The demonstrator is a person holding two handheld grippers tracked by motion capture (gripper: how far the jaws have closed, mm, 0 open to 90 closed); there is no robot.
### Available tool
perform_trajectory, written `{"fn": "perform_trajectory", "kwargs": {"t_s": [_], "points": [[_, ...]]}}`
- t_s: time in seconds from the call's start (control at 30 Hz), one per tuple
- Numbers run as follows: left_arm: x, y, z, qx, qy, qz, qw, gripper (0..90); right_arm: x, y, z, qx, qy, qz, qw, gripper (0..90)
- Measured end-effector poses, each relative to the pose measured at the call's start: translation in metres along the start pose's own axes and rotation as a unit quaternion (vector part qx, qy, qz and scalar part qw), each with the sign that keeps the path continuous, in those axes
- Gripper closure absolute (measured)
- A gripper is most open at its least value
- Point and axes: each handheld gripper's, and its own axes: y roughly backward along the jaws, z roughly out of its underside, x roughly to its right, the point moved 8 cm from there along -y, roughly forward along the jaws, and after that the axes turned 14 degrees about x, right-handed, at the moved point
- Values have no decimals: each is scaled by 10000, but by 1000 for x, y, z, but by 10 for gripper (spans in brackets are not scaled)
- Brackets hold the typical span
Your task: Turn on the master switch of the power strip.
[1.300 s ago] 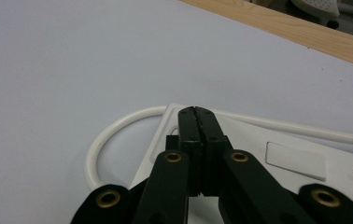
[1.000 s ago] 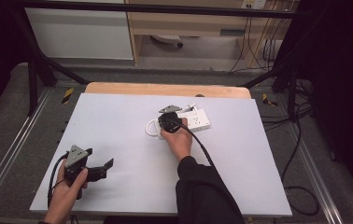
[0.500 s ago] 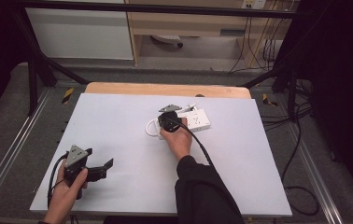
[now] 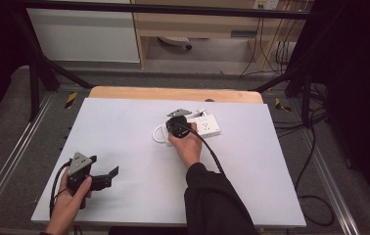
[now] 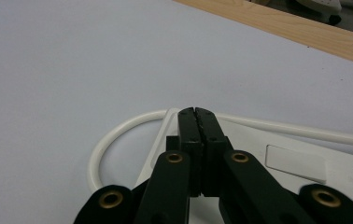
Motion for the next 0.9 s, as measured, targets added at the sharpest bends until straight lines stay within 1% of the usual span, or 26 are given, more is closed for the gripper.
{"fn": "perform_trajectory", "kwargs": {"t_s": [0.1, 0.23, 0.4, 0.47, 0.9], "points": [[0, 0, 0, -4, 12, -1, 10000, 65, 0, 1, -1, 60, -47, 12, 10000, 900], [0, 0, 0, -9, 2, 2, 10000, 65, -1, 2, -2, 85, -40, -23, 10000, 900], [-1, 0, 0, 0, 10, -2, 10000, 65, 0, 6, -7, 163, -56, -7, 9999, 900], [-1, 0, 0, 1, 8, 0, 10000, 65, 1, 8, -9, 166, -29, -3, 9999, 900], [-1, 0, 0, -1, 7, -7, 10000, 65, 8, 15, -14, 191, -125, 20, 9997, 900]]}}
